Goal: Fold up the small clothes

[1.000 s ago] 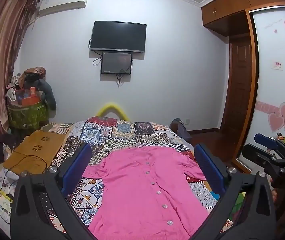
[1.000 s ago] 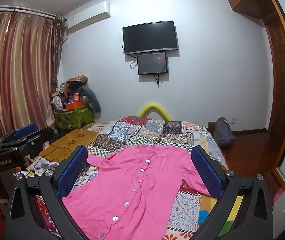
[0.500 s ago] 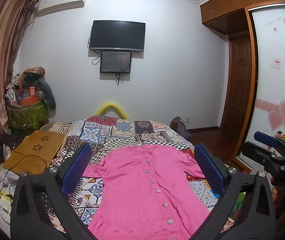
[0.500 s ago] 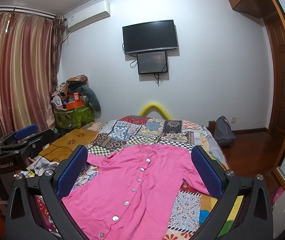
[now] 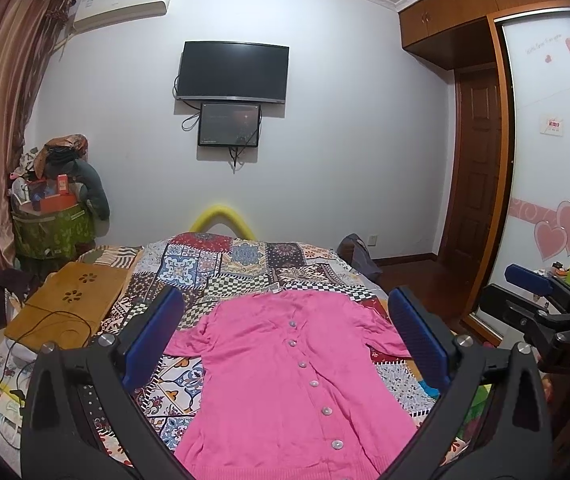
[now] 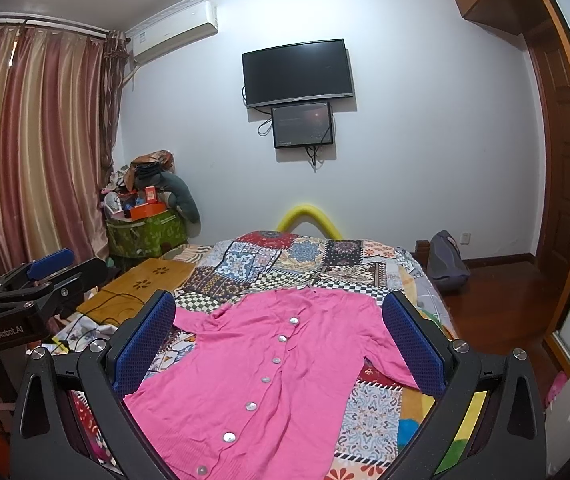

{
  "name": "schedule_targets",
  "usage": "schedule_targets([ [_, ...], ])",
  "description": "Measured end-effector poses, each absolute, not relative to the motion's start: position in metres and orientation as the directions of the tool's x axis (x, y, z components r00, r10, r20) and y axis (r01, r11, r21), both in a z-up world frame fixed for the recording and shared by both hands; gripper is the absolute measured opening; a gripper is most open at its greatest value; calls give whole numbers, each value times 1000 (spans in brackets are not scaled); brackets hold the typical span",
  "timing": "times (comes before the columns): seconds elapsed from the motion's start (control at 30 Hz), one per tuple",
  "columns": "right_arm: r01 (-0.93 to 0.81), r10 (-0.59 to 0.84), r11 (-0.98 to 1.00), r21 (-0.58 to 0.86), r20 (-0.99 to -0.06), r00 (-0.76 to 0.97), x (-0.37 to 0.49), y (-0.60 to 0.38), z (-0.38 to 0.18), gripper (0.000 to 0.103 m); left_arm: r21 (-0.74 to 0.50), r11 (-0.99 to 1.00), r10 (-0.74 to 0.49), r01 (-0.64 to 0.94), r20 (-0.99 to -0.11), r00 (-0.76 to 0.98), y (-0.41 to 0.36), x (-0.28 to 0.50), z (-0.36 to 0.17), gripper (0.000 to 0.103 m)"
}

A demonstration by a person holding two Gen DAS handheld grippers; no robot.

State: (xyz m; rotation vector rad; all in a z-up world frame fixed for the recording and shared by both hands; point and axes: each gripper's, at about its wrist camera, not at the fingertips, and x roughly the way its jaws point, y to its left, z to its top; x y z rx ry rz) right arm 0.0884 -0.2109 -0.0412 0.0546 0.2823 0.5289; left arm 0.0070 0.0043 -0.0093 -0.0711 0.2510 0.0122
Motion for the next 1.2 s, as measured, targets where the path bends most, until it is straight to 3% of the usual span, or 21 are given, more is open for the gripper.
schedule_targets([
  [1.2, -490, 505, 863, 126, -259, 823, 90, -212, -43, 103, -83, 996, -2, -21, -264, 964, 7, 12, -8, 103],
])
